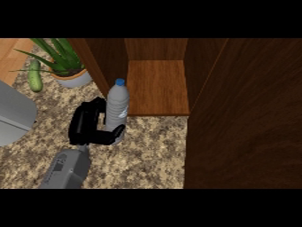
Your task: Pick up the bottled water, place it into the cabinet and close the cabinet
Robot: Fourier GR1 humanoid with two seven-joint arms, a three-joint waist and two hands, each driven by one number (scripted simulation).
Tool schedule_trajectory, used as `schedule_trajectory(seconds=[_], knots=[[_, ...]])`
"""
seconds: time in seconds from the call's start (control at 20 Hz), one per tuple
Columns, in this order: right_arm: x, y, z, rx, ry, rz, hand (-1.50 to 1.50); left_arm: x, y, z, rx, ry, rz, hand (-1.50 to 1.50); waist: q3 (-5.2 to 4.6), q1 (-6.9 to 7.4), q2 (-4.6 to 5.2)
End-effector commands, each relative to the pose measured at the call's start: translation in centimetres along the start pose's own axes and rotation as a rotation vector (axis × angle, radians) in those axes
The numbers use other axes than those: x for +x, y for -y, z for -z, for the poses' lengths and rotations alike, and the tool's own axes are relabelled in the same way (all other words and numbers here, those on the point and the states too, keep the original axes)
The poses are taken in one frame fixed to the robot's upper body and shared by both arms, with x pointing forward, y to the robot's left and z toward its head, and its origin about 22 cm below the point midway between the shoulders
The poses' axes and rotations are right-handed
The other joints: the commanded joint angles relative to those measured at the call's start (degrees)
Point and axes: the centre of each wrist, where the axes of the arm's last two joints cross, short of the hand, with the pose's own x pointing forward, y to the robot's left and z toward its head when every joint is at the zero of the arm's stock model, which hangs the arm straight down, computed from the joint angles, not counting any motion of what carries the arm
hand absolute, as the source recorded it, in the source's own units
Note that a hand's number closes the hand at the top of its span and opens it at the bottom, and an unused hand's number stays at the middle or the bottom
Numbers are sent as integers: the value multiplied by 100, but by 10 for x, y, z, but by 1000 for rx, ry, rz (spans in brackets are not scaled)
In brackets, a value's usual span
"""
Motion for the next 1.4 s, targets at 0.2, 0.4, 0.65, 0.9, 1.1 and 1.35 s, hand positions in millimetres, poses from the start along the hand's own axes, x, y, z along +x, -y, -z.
schedule_trajectory(seconds=[0.2,0.4,0.65,0.9,1.1,1.35], knots=[[28,-25,5,57,59,35,-150,35,74,35,25,35,28,150,-4,-146,13],[28,-20,1,65,73,48,-150,34,84,42,68,26,113,150,-3,-236,16],[29,-23,10,63,78,55,-150,30,94,46,119,3,214,150,-8,-228,49],[17,-15,8,87,81,86,-150,30,84,58,146,-54,281,150,-6,-329,70],[17,-15,8,82,91,83,-150,37,87,66,200,-62,289,150,-7,-392,74],[6,-9,13,90,79,112,-150,45,101,77,223,-33,289,150,-8,-525,133]])
